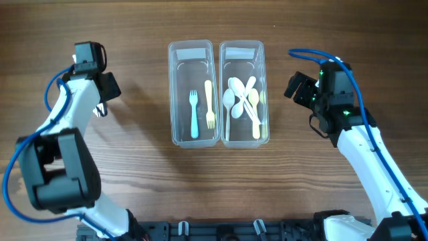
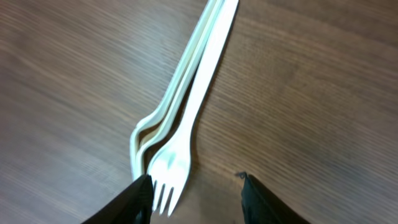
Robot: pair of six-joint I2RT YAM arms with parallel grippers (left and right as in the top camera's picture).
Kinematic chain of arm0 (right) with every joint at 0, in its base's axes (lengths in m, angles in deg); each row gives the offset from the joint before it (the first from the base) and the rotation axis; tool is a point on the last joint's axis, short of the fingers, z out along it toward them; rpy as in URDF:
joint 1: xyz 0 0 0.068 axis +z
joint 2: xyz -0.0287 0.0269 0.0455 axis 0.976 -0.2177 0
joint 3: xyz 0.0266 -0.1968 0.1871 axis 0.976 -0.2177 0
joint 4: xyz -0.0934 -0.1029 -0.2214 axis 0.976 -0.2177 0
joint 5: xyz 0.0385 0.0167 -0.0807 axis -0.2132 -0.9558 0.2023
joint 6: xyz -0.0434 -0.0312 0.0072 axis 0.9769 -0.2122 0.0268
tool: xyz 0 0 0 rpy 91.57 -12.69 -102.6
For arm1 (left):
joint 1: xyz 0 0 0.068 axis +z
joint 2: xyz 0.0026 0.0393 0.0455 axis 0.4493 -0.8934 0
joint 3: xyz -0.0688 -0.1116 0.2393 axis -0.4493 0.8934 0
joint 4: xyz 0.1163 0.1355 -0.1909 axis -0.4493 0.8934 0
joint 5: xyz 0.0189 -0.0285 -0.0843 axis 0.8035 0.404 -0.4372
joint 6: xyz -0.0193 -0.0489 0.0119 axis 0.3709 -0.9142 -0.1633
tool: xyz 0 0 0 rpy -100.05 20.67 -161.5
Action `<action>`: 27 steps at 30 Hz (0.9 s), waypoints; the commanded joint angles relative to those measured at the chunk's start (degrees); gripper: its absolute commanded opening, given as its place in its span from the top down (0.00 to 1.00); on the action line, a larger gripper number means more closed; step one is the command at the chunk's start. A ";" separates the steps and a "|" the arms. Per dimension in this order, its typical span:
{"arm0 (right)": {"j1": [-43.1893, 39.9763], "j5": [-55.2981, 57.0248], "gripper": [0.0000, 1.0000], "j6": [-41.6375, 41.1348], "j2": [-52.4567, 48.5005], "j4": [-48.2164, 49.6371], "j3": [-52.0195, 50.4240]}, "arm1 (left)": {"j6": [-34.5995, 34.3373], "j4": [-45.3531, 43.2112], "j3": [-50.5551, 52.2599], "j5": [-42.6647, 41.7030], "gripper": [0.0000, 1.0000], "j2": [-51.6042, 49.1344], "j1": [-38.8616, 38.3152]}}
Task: Pack container
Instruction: 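Return the left gripper to the fork pile over a white fork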
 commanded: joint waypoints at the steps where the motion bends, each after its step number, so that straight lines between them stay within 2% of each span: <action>1: 0.04 1.18 0.00 -0.33 -0.22 0.15 -0.02 | -0.07 -1.90 -0.17 -1.88 0.52 -2.62 0.15; 9: 0.04 1.18 0.00 -0.33 -0.22 0.15 -0.02 | 2.23 -5.40 -0.17 -2.32 0.45 -4.83 0.15; 27: 0.04 1.18 0.00 -0.33 -0.22 0.15 -0.02 | 5.75 -9.99 -0.17 -2.67 0.44 -8.37 0.35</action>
